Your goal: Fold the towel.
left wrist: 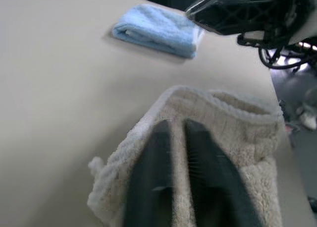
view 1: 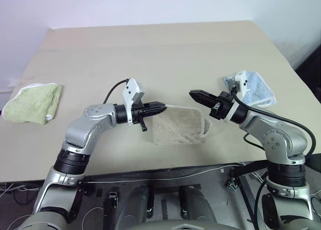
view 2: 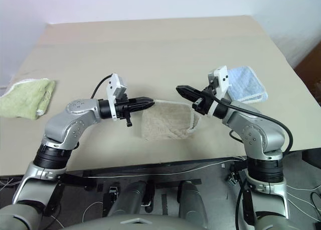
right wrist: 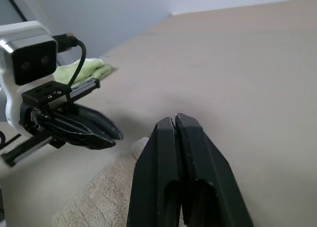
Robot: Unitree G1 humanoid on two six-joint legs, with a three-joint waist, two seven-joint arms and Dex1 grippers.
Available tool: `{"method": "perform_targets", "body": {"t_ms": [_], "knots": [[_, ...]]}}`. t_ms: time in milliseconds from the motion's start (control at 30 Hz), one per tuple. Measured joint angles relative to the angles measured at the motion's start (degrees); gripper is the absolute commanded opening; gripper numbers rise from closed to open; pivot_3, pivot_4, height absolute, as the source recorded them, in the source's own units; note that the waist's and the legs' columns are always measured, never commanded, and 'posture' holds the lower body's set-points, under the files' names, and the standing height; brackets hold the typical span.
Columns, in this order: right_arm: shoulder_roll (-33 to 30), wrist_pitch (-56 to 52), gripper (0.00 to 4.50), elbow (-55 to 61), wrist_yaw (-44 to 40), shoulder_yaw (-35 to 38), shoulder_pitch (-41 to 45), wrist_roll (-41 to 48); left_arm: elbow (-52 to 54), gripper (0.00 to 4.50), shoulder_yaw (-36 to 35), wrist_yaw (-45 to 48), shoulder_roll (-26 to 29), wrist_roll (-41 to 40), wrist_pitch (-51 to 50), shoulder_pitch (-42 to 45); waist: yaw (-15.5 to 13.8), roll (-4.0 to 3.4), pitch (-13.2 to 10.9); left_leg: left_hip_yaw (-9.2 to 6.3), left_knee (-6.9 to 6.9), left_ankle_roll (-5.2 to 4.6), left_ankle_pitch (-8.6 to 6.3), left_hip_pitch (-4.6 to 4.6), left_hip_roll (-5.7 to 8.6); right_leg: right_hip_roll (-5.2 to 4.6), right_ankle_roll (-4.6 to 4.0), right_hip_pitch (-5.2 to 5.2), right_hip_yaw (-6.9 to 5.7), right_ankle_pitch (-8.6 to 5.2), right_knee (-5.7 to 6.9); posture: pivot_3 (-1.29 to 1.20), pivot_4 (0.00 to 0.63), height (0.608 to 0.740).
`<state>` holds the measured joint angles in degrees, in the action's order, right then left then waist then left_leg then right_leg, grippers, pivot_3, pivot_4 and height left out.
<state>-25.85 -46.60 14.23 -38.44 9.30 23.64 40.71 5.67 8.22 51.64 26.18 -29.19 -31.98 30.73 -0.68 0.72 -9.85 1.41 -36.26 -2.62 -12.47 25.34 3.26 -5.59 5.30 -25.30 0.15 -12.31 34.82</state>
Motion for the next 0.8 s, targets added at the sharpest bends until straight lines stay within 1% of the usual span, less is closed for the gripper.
{"method": "perform_targets", "body": {"t_ms": [133, 267, 367, 433, 533, 633, 700, 800], "knots": [[-0.06, 0.38, 0.0, -1.24, -0.15, -1.51, -0.19, -0.53, 0.19, 0.02, 1.33, 3.19, -0.16, 0.31, 1.46, -0.63, 0.3, -0.02, 0.01, 0.0, 0.01, -0.03, 0.02, -0.02, 0.0, 0.01, 0.0, -0.01, 0.0, 0.0, 0.04, 0.0, 0.15, 0.74], [0.14, 2.5, 0.0, -3.49, -0.21, -5.67, -0.47, -4.45, -1.54, 0.02, 5.35, 5.38, -0.07, 3.93, 3.25, -3.24, 0.44, -0.04, 0.02, 0.01, -0.01, -0.09, 0.06, -0.04, 0.0, 0.02, 0.0, -0.01, 0.0, 0.0, 0.1, 0.0, 0.15, 0.74], [1.91, 4.67, 0.0, -5.14, -0.14, -8.0, -1.26, -6.64, -5.37, 0.02, 6.58, 7.35, -0.78, 5.94, 7.28, -4.85, 0.41, -0.04, 0.02, 0.01, -0.04, -0.09, 0.06, -0.04, 0.0, 0.01, -0.01, -0.01, 0.0, -0.01, 0.13, 0.0, 0.15, 0.74], [3.13, 6.39, 0.0, -6.95, -0.14, -9.67, -2.48, -8.35, -7.89, 0.02, 6.56, 8.36, -2.44, 6.19, 9.99, -5.46, 0.28, -0.03, 0.03, 0.0, -0.06, -0.08, 0.06, -0.03, 0.0, 0.0, -0.01, -0.01, 0.0, 0.0, 0.13, 0.0, 0.15, 0.74], [3.95, 11.09, 0.0, -10.65, -0.37, -13.19, -5.32, -12.69, -13.24, 0.02, 6.57, 9.82, -4.79, 8.09, 17.62, -6.1, 0.04, -0.03, 0.04, 0.01, -0.11, -0.01, 0.01, -0.03, 0.0, 0.0, -0.01, 0.01, -0.01, 0.0, 0.13, 0.0, 0.15, 0.74], [4.57, 15.96, 0.0, -12.79, -1.06, -14.37, -6.21, -15.42, -16.83, 0.02, 6.62, 11.05, -5.67, 9.68, 22.18, -7.27, 0.18, -0.01, 0.08, 0.01, -0.11, 0.0, 0.0, -0.08, 0.0, 0.01, 0.0, 0.05, -0.01, 0.0, 0.14, 0.0, 0.15, 0.74], [5.28, 20.34, 0.0, -16.41, -1.03, -15.4, -5.23, -18.09, -17.22, 0.02, 6.63, 12.12, -5.58, 9.79, 22.13, -7.83, 0.37, 0.07, 0.13, 0.01, -0.1, 0.01, 0.0, -0.27, 0.0, 0.02, -0.01, 0.22, -0.02, -0.01, 0.17, 0.0, 0.15, 0.74], [6.52, 26.44, 0.0, -22.02, -1.17, -15.96, -3.32, -20.71, -15.67, 0.02, 6.05, 13.54, -4.0, 8.34, 18.8, -9.14, 1.17, 0.09, 0.17, -0.01, 0.04, 0.01, -0.03, -1.09, -0.01, 0.01, -0.04, 1.09, -0.01, -0.03, 0.01, 0.0, 0.15, 0.74]]}}
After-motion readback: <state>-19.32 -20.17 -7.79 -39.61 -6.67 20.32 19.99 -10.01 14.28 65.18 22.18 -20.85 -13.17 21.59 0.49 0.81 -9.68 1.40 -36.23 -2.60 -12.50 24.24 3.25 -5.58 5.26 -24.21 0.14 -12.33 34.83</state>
